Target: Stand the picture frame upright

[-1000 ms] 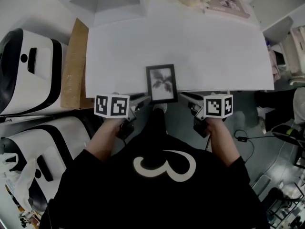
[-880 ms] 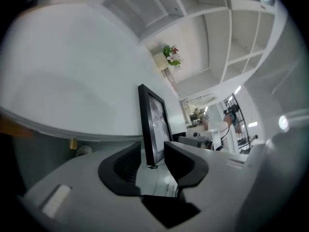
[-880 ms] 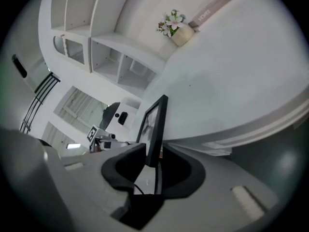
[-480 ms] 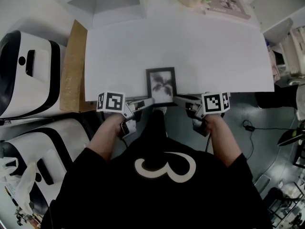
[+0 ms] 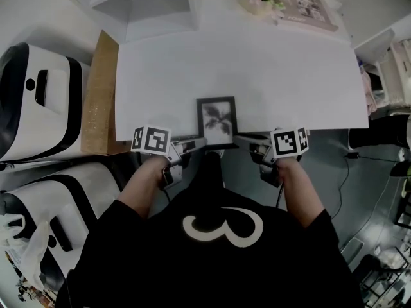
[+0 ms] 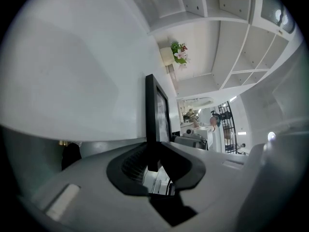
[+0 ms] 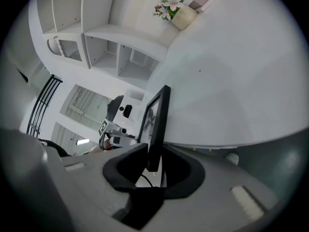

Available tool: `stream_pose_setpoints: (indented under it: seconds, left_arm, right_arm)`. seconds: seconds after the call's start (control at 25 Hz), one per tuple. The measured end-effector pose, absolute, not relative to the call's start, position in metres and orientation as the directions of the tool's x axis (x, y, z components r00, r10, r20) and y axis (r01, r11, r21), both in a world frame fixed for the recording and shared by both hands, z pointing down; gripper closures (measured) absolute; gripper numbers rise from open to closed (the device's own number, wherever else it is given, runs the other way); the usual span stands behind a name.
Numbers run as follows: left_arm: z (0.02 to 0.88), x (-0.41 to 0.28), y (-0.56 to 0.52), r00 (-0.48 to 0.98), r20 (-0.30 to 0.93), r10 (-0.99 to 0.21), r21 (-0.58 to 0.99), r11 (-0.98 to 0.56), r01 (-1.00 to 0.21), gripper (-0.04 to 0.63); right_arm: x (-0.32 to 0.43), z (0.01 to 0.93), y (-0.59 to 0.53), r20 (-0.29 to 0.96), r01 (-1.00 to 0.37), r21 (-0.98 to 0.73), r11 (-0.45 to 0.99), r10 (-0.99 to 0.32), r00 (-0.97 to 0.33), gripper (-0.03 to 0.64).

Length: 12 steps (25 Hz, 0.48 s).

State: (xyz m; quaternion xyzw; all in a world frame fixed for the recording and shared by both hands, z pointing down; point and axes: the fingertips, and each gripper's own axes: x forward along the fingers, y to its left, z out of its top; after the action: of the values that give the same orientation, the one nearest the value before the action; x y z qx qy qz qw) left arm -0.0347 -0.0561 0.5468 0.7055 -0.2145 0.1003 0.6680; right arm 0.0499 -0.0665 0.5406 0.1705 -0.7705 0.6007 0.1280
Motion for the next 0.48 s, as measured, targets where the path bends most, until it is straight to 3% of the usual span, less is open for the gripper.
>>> stream_pose_setpoints:
  seconds: [0.48]
  left_arm:
    - [0.508, -0.032, -0.072, 0.898, 0.413, -0.152, 0.866, -0.239, -0.439, 0.511]
  right_arm:
    - [0.051, 0.506, -0.076, 0.441, -0.446, -0.809, 0.384, -0.107, -0.891, 0.528]
